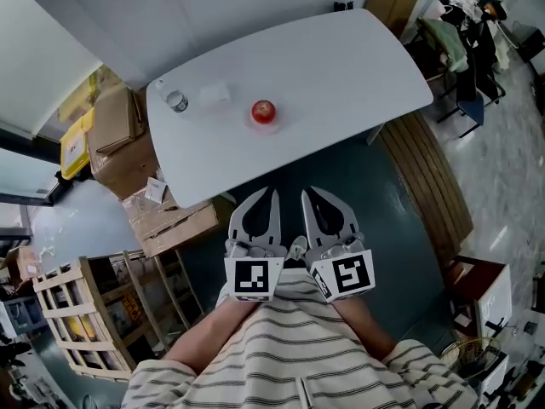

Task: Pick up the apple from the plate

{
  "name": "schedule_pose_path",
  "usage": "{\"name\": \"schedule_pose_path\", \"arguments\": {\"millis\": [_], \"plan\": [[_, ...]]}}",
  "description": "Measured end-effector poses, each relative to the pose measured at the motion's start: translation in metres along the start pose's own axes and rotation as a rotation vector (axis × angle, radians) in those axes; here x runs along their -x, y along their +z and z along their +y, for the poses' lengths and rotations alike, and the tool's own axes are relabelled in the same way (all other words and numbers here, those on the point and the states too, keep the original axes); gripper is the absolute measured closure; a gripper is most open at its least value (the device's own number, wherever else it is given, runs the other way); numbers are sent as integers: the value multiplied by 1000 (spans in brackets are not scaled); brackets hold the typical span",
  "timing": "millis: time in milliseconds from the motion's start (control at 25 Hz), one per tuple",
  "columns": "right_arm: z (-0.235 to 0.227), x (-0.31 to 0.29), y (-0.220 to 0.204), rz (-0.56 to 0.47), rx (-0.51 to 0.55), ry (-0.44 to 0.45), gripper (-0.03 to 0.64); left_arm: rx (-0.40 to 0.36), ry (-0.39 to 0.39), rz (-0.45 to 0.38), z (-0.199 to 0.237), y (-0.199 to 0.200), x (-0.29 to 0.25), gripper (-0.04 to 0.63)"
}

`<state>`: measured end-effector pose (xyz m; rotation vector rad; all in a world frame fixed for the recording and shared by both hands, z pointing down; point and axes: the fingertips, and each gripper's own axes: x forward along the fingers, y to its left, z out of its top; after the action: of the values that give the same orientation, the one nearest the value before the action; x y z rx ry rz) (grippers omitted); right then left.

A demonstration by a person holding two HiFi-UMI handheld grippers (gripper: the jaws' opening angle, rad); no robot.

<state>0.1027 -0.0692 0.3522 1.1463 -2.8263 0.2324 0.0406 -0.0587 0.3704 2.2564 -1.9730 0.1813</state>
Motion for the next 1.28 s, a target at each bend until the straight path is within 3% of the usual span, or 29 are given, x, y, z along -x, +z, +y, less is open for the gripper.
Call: {"name": "schedule_pose_path", "arguments": {"millis": [400, 800, 1200, 1280], "plan": [[-38, -58, -22, 64, -43, 42, 606, 9, 33, 39, 23, -13, -60, 594], [-62, -115, -31, 130, -33, -13, 606, 30, -24, 53, 64, -24, -125, 594], [-62, -153, -42, 191, -15, -26, 606, 72, -96, 126, 91, -56, -163, 592], [-63, -156, -45, 200, -19, -35, 606, 75, -123, 142, 90, -62, -168, 564]]}}
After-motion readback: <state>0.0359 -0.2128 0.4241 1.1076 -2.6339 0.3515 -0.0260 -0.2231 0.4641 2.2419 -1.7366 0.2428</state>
